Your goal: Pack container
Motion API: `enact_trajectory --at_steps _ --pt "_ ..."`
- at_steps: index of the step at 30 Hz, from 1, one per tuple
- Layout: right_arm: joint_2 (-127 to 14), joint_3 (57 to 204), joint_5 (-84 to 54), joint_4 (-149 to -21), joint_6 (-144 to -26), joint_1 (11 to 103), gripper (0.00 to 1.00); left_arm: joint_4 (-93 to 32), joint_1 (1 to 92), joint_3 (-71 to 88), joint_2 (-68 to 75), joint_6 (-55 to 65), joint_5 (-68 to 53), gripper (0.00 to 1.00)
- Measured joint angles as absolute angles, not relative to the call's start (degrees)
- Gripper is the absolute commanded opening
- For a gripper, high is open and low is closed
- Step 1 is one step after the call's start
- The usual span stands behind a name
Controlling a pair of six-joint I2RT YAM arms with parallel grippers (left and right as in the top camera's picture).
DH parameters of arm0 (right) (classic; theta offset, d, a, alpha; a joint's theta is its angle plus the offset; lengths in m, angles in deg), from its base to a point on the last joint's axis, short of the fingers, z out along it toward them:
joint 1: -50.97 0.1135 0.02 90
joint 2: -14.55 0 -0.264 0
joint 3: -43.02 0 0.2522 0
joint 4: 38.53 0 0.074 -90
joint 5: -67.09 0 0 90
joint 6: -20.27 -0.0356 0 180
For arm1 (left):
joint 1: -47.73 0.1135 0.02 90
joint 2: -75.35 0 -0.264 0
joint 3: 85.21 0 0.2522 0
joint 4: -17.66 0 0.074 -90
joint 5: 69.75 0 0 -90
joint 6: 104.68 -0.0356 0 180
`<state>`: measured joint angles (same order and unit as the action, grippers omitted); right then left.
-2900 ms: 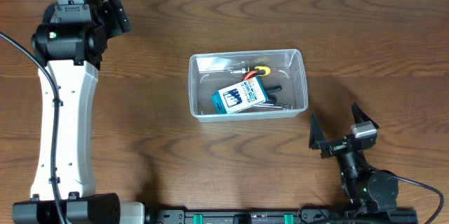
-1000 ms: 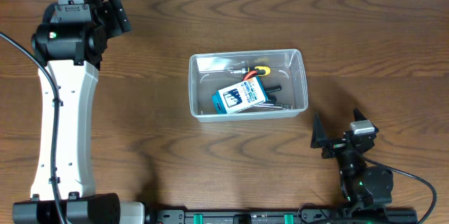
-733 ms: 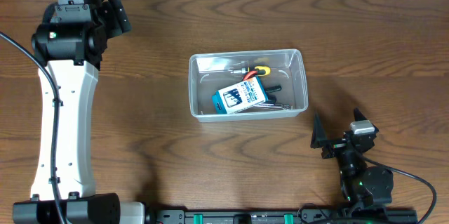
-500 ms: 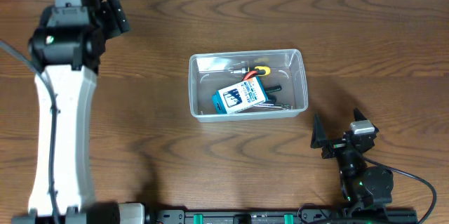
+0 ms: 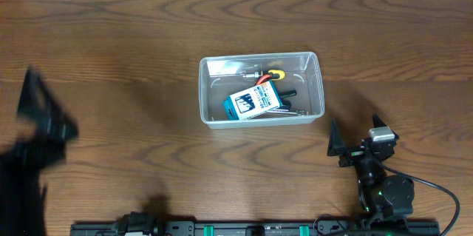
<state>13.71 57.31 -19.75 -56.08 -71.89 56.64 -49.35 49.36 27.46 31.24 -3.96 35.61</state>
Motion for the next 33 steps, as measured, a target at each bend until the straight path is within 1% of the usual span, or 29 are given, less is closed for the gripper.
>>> enact_trajectory --at_steps 5,8,16,20,27,33 --pt "13.71 57.31 -19.78 -56.08 -71.89 56.64 0.99 -56.26 49.36 26.59 38.86 -3.91 35.63 0.98" --pt "13.71 57.31 -19.78 -56.11 -71.89 56.64 0.99 -58.29 49.36 23.07 42.75 -3.17 35.63 0.98" --pt "13.73 57.31 -19.91 -56.11 -71.89 56.64 0.99 -57.09 49.36 3.70 52.02 1.95 35.63 0.98" --pt "13.73 57.29 -19.91 -56.08 -71.89 56.64 0.99 -49.26 49.36 -8.43 56.46 4.98 35.58 0.98" --pt "13.71 57.29 -19.93 -56.11 -71.89 56.64 0.99 -30.07 49.36 -32.14 63.65 7.63 35.61 0.98" --pt "13.71 57.29 -19.93 -56.08 -71.89 56.64 0.99 -17.00 49.36 -47.38 66.99 8.24 35.58 0.98"
